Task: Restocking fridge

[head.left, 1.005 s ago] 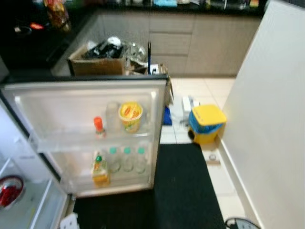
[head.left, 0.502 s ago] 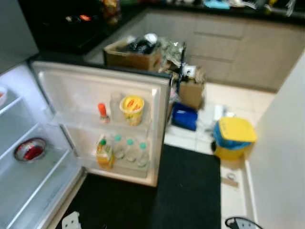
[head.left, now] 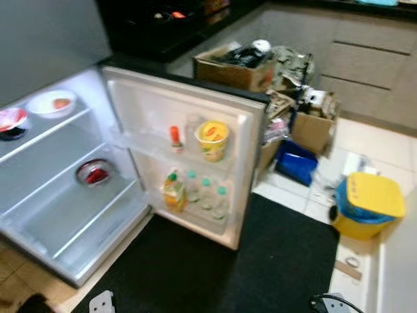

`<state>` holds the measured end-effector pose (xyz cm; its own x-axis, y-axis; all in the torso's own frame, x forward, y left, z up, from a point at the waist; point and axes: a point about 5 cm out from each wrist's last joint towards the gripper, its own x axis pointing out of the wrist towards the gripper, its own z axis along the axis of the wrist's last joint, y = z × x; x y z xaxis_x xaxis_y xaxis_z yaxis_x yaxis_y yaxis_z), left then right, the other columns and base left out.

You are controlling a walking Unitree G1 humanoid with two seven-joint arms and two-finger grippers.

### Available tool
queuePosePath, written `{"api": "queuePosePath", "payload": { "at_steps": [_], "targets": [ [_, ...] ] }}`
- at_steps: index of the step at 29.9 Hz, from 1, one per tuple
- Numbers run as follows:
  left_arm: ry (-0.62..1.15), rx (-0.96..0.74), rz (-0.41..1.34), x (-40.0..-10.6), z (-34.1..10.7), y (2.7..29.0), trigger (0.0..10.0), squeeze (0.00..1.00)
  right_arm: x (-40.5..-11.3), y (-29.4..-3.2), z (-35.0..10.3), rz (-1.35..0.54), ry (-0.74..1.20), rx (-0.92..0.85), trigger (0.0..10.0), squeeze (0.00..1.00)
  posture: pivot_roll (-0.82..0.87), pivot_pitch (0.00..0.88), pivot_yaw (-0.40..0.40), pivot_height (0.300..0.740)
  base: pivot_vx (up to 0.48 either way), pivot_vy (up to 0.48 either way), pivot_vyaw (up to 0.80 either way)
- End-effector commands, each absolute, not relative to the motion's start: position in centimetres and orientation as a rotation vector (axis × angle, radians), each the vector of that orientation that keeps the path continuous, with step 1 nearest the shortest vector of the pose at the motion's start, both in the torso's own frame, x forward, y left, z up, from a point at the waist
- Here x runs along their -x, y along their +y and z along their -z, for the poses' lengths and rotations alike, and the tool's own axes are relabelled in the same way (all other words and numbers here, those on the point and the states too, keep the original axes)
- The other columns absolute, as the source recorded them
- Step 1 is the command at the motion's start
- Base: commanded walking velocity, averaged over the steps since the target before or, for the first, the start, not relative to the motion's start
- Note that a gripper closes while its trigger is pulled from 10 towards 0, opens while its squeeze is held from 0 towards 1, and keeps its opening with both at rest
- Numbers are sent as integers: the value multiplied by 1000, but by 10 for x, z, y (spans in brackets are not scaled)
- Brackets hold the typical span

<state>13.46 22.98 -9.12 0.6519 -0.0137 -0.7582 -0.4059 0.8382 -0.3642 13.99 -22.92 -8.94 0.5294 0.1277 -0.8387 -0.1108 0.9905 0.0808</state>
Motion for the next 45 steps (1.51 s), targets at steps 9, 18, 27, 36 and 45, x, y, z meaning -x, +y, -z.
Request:
{"api": "queuePosePath", "payload": {
  "at_steps": [9,18,27,36,45],
  "targets": [
    [862,542,-235,-129,94,227,10000,0,-140,-231,89,-139,1000,-11,10000,0,-73,81,-24,740,0,0,672],
    [875,540,-212,-128,95,224,10000,0,-142,-231,88,-116,984,-24,10000,0,-70,82,-25,740,0,0,672],
    [886,551,-189,-126,96,221,10000,0,-145,-240,87,-19,988,26,10000,0,-72,82,-25,740,0,-413,75],
    [891,553,-188,-125,96,220,10000,0,-150,-244,83,-13,948,23,10000,0,-74,85,-27,740,0,-465,0],
    [889,547,-188,-126,96,222,10000,0,-155,-240,81,-63,935,27,10000,0,-70,79,-27,740,0,-465,571]
  ]
}}
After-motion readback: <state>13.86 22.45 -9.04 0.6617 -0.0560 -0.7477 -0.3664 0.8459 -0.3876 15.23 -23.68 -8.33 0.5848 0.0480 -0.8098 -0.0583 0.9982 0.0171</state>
